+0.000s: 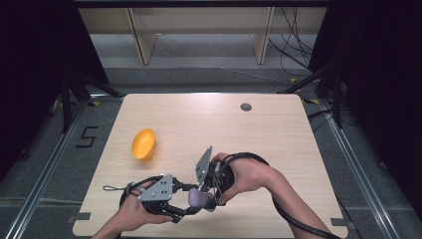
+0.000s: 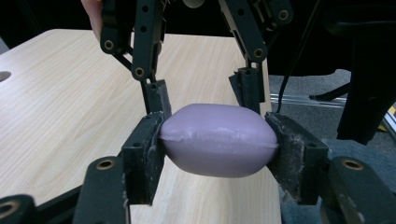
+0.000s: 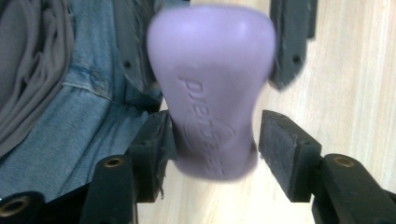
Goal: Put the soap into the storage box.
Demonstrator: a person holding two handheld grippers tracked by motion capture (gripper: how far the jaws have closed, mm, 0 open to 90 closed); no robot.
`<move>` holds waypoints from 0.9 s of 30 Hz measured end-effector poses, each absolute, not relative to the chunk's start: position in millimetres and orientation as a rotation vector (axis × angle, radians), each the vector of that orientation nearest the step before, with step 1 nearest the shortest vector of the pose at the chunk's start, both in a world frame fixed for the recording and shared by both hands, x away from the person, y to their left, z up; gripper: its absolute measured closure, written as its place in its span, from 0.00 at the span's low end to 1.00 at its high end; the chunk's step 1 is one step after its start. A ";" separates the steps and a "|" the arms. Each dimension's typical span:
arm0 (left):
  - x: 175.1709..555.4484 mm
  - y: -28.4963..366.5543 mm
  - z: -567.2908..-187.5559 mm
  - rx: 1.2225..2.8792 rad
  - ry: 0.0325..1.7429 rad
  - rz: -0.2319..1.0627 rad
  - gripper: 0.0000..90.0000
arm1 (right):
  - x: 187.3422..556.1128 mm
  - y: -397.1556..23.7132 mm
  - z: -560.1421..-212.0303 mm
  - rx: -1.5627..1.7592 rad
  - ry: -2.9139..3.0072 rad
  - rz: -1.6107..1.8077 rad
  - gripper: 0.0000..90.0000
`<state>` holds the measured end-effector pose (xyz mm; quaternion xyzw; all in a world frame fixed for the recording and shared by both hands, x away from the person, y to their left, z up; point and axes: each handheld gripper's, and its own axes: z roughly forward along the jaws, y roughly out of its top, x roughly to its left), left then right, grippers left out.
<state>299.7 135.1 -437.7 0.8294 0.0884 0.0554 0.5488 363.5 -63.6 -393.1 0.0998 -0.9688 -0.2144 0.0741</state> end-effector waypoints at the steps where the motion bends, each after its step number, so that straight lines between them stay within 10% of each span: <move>1: 300.0 135.3 -437.6 1.964 0.209 0.127 0.44 | 361.6 -65.5 -392.4 0.235 -2.919 -0.617 0.48; 27: 312.4 153.9 -428.1 1.963 0.319 0.193 0.44 | 353.9 -154.1 -388.0 -0.056 -2.964 -0.844 0.43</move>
